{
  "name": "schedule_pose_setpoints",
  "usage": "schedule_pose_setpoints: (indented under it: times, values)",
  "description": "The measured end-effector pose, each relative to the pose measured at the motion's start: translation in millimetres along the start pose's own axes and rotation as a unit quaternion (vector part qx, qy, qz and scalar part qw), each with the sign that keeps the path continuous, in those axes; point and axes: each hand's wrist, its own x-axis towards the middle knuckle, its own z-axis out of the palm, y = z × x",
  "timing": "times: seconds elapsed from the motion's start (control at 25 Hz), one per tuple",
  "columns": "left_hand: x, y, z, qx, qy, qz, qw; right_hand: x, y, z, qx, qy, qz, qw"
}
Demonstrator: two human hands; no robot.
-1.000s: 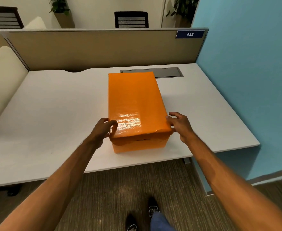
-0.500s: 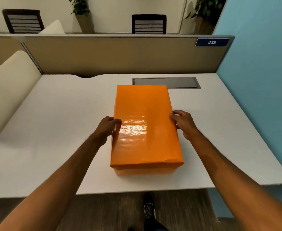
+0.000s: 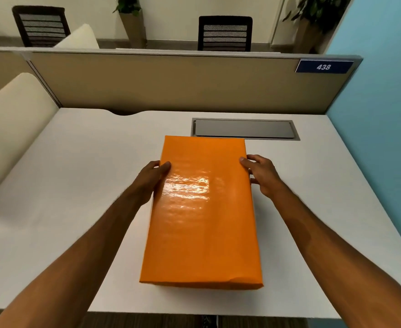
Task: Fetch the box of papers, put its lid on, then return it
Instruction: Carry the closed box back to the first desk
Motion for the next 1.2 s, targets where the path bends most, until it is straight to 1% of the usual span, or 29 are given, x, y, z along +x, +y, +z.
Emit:
schedule_pose_setpoints:
  times: [0.12, 0.24, 0.32, 0.6, 0.8, 0.92, 1.08, 1.2]
  values:
    - [9.0, 3.0, -0.4, -0.012, -0.011, 0.0, 1.0, 9.4, -0.5, -0.4, 0.036, -0.041, 0.027, 0.998]
    - [16.7, -2.2, 0.4, 0.01, 0.02, 0.017, 1.0, 14.1, -0.3, -0.1, 0.043, -0.054, 0.03, 0.997]
    - [19.3, -5.7, 0.5, 0.009, 0.042, 0.019, 0.999, 15.4, 0.2, 1.4, 0.039, -0.053, 0.028, 0.997]
    - [22.6, -8.3, 3.1, -0.023, 0.065, 0.03, 0.997, 23.2, 1.6, 5.6, -0.006, -0.03, 0.019, 0.999]
    - [26.5, -8.2, 2.5, -0.057, 0.052, 0.001, 0.997, 22.3, 2.3, 6.2, -0.029, -0.02, 0.022, 0.999]
    - [25.3, -5.7, 3.4, -0.037, 0.058, 0.001, 0.998, 18.8, 0.9, 7.2, -0.039, -0.012, 0.029, 0.999]
    - [18.9, -2.1, 5.8, 0.021, 0.097, 0.018, 0.995, 8.1, 2.4, 10.9, -0.047, 0.007, 0.034, 0.998]
    - [7.3, -4.8, 7.7, 0.056, 0.088, 0.048, 0.993, -2.0, 10.2, 11.1, -0.056, 0.01, 0.031, 0.998]
